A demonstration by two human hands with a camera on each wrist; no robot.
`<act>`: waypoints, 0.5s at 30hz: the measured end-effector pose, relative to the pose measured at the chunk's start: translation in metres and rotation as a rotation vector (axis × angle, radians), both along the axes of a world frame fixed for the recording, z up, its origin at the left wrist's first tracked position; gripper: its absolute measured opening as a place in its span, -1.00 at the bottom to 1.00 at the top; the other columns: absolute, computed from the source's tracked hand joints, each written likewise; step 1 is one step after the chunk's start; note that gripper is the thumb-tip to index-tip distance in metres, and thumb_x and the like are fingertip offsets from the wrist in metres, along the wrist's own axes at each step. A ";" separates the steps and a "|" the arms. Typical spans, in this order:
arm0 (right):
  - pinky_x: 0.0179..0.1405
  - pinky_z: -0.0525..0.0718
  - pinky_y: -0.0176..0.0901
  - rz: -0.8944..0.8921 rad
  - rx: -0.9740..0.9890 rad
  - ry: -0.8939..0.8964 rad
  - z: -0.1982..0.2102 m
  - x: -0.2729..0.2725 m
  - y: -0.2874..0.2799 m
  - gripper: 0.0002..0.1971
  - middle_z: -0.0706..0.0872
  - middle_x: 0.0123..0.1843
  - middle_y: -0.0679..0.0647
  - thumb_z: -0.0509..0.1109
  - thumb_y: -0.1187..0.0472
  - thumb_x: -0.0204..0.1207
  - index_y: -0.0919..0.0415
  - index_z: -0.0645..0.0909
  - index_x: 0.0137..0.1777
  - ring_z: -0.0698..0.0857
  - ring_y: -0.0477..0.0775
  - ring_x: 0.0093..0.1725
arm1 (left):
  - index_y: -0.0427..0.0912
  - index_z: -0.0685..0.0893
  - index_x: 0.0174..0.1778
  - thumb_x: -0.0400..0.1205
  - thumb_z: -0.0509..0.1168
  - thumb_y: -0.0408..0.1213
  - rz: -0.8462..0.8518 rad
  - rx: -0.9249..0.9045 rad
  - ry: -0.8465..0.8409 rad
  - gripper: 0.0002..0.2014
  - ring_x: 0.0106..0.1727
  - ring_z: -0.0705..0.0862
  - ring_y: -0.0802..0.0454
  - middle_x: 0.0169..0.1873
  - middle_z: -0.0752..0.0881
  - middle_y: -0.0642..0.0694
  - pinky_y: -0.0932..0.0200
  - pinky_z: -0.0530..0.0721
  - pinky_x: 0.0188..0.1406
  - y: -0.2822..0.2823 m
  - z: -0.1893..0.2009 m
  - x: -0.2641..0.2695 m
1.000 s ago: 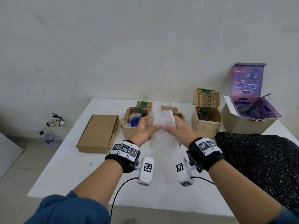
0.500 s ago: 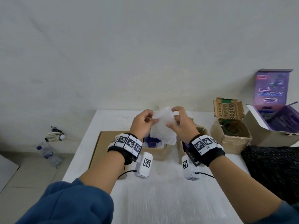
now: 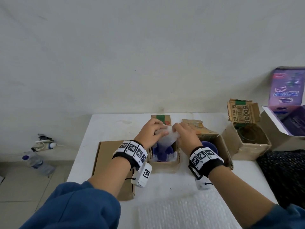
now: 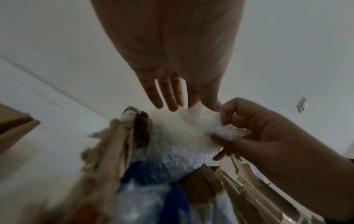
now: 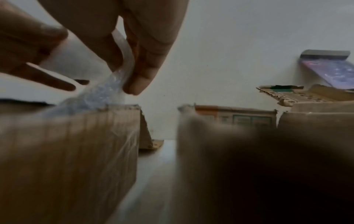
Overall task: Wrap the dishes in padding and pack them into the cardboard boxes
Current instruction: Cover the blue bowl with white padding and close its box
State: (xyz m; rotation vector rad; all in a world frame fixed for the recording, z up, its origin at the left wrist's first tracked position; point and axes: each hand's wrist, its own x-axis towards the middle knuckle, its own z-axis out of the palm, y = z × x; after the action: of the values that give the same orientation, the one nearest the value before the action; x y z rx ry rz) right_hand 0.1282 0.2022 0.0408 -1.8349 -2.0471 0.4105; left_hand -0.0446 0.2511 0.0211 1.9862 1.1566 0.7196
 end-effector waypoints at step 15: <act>0.00 0.63 -0.03 0.170 0.013 -0.574 -0.029 -0.020 0.013 -0.52 0.68 0.02 0.03 0.68 0.13 0.08 0.07 0.62 0.00 0.62 0.12 0.02 | -0.13 0.54 0.35 0.57 0.35 -0.40 0.139 0.153 0.101 -0.59 0.30 0.49 0.00 0.27 0.51 -0.13 0.32 0.39 0.31 0.002 -0.039 -0.021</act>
State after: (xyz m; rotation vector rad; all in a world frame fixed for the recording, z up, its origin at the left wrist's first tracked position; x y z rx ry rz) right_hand 0.1078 0.2153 0.0116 -1.9345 -2.5757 -0.1107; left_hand -0.0658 0.2531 -0.0179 2.1051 1.3451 0.8078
